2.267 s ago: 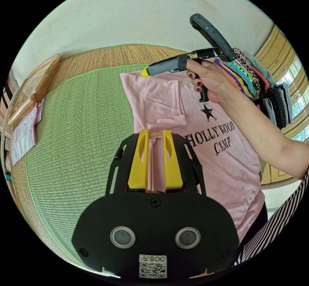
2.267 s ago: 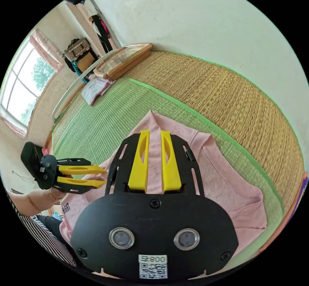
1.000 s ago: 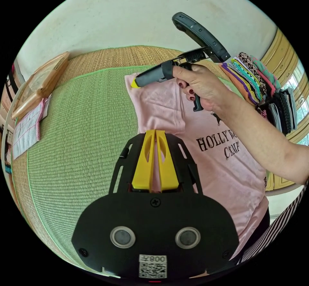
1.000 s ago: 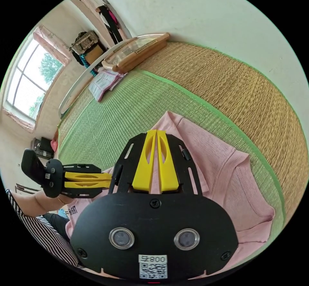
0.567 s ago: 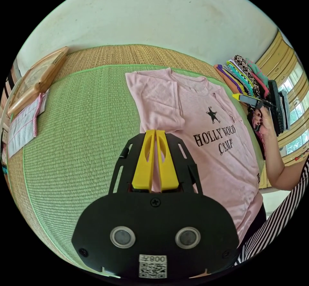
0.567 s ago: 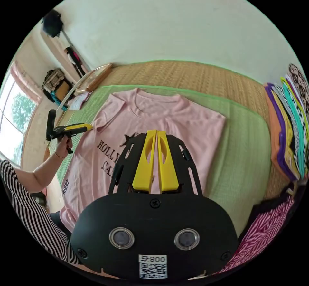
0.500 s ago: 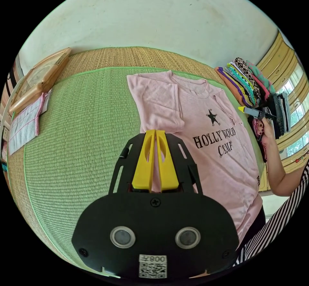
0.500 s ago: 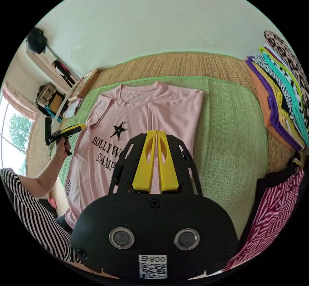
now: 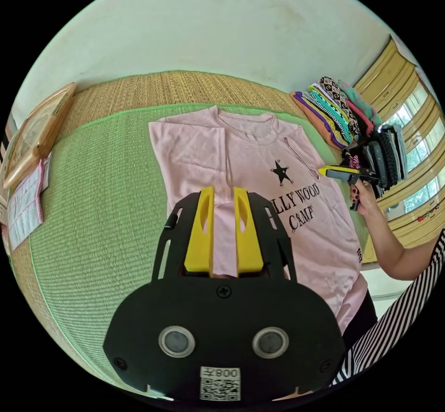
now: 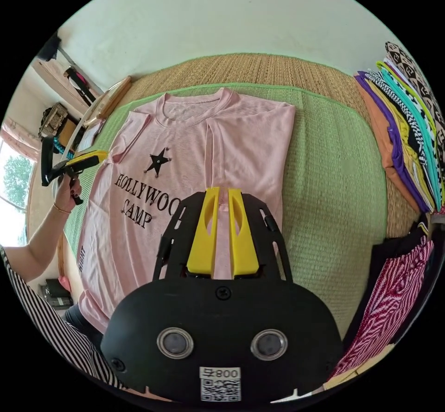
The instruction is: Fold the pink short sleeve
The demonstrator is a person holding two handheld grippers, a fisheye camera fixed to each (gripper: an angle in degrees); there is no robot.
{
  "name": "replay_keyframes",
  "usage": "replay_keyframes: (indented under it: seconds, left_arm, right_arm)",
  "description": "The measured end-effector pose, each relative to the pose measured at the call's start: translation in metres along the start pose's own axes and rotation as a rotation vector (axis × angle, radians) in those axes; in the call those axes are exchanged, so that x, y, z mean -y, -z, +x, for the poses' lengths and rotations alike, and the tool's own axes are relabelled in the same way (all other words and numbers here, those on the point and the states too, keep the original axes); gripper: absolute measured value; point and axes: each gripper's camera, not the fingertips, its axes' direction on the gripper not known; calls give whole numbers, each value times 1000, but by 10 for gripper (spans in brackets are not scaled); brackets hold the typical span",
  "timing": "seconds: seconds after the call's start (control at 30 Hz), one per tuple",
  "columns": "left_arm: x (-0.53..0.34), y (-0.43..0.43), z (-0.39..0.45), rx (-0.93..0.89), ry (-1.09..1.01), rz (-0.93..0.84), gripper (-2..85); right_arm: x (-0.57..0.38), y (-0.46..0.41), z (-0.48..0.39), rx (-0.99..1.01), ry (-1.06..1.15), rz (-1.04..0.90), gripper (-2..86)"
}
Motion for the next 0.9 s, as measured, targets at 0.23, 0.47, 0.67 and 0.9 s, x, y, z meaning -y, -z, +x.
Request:
replay_keyframes:
  seconds: [0.23, 0.47, 0.67, 0.9]
  left_arm:
    - [-1, -26, 3, 93, -89, -98, 36]
    - [-20, -49, -22, 50, -42, -129, 46]
    - [-30, -60, -45, -24, -8, -94, 65]
    - [-48, -64, -81, -72, 59, -48, 72]
  right_arm:
    - [-14, 10, -11, -4, 61, -5, 42]
    - [-31, 26, -3, 47, 31, 15, 31]
    - [-40, 42, 7, 53, 4, 11, 25]
    - [-56, 59, 26, 98, -50, 17, 20]
